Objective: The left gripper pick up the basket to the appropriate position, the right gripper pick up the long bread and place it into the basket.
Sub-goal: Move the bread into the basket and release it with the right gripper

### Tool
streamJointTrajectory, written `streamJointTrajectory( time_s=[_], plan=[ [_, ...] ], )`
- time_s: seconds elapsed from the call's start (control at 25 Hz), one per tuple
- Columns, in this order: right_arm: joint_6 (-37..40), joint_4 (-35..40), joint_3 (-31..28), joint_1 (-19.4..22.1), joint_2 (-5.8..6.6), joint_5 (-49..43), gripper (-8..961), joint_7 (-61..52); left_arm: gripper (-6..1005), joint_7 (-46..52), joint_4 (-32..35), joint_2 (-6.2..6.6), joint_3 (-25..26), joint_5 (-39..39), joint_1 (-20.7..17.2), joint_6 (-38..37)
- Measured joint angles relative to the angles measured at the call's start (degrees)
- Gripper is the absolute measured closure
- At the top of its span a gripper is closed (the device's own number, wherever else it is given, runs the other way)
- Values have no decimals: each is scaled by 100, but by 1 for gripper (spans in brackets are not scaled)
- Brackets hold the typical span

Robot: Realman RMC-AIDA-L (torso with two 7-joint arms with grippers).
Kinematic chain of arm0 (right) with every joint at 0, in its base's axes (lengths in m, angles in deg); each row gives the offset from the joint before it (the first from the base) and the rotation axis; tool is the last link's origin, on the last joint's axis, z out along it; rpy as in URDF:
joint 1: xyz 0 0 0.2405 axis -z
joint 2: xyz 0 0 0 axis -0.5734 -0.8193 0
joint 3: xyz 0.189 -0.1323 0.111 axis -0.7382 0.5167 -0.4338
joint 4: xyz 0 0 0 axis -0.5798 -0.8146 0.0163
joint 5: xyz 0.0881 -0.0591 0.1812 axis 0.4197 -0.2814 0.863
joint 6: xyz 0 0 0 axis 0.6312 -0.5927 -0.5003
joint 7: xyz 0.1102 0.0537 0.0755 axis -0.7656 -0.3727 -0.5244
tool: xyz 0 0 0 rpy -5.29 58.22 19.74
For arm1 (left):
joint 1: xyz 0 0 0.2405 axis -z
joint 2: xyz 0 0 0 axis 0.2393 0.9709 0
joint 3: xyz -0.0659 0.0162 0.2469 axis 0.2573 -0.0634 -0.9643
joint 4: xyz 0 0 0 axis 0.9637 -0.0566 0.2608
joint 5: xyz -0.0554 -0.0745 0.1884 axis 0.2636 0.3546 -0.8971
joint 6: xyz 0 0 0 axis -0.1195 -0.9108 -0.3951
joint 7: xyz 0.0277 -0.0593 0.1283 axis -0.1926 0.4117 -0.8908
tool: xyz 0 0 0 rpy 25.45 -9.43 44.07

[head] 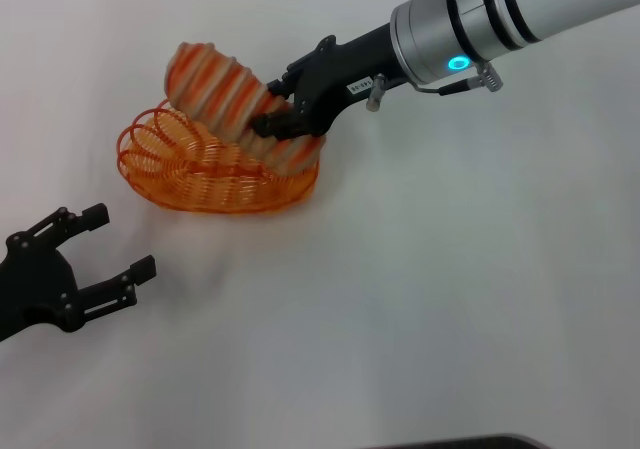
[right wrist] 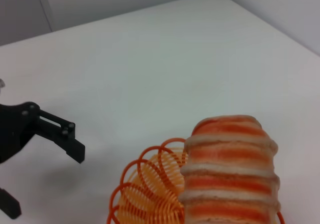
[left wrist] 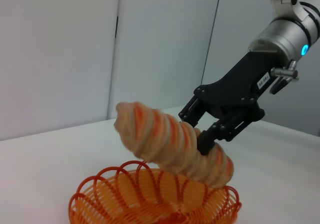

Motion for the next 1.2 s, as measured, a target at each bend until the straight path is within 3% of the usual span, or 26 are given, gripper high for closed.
streamJointTrajectory(
  time_s=[0.08, 0.52, 0.68, 0.88, 1.2],
  plan=[
    [-13, -25, 6, 0, 2, 68, 665, 58, 100, 0, -11, 0, 1, 0, 22, 25],
    [-42, -124, -21, 65, 20, 373, 235, 197, 100, -3, -81, -2, 1, 0, 75, 89],
    [-11, -87, -59, 355, 51, 1251, 236, 665, 99, -1, -96, -1, 0, 0, 79, 102],
    [138, -38, -126, 1034, 71, 2421, 238, 1738, 99, 0, -151, 0, 20, 40, 88, 106],
    [1159, -617, -520, 1944, 66, 2874, 241, 3133, 100, 245, -169, 57, 77, 32, 83, 106]
  ],
)
